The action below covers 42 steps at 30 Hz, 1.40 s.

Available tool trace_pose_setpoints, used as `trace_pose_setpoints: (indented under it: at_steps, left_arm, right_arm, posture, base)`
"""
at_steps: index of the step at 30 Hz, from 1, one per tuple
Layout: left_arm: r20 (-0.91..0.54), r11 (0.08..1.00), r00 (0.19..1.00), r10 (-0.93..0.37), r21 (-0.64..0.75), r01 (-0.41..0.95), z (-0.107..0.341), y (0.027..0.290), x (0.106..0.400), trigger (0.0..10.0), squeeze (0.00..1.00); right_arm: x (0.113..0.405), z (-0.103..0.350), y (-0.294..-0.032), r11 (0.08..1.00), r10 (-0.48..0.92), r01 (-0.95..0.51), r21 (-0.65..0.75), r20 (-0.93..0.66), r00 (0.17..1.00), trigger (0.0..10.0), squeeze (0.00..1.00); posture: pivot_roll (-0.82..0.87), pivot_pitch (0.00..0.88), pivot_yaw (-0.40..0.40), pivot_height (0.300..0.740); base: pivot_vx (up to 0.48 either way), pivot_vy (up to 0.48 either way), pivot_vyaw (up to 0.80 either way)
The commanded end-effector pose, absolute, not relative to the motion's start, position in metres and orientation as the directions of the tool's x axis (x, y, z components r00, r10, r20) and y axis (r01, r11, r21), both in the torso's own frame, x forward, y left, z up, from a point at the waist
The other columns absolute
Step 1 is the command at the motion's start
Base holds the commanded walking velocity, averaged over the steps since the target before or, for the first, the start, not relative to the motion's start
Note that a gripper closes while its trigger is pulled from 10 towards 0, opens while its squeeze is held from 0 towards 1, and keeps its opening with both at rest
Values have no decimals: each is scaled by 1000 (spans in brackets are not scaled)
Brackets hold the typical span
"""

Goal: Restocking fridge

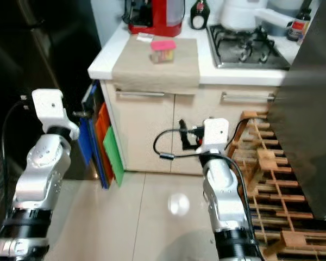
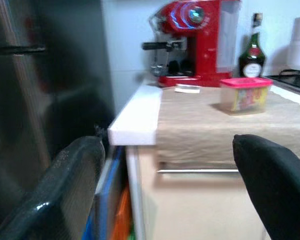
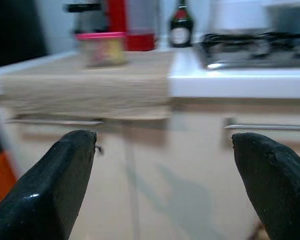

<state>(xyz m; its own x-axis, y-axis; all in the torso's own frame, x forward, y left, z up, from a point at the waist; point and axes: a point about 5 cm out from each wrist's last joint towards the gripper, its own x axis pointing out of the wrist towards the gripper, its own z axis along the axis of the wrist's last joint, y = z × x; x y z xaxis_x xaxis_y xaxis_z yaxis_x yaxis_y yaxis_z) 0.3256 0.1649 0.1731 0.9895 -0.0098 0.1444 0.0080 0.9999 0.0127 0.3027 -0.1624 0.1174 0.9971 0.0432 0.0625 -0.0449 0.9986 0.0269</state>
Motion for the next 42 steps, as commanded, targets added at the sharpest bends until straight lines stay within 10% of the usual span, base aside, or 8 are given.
trace_pose_setpoints:
  at_steps: [1,42]
  left_arm:
    - [109,1000,994,-3,16,1,167,172,324,10000,0]
    - [217,987,964,-156,-10,162,199,163,342,10000,0]
  right_arm:
    - [304,124,-160,998,38,-41,39,88,995,10000,0]
    - [304,146,-163,999,2,5,-41,181,984,10000,0]
  posture:
    - [-85,0,58,740]
    - [-97,0,51,740]
  base:
    - [472,0,0]
    - [378,0,-115]
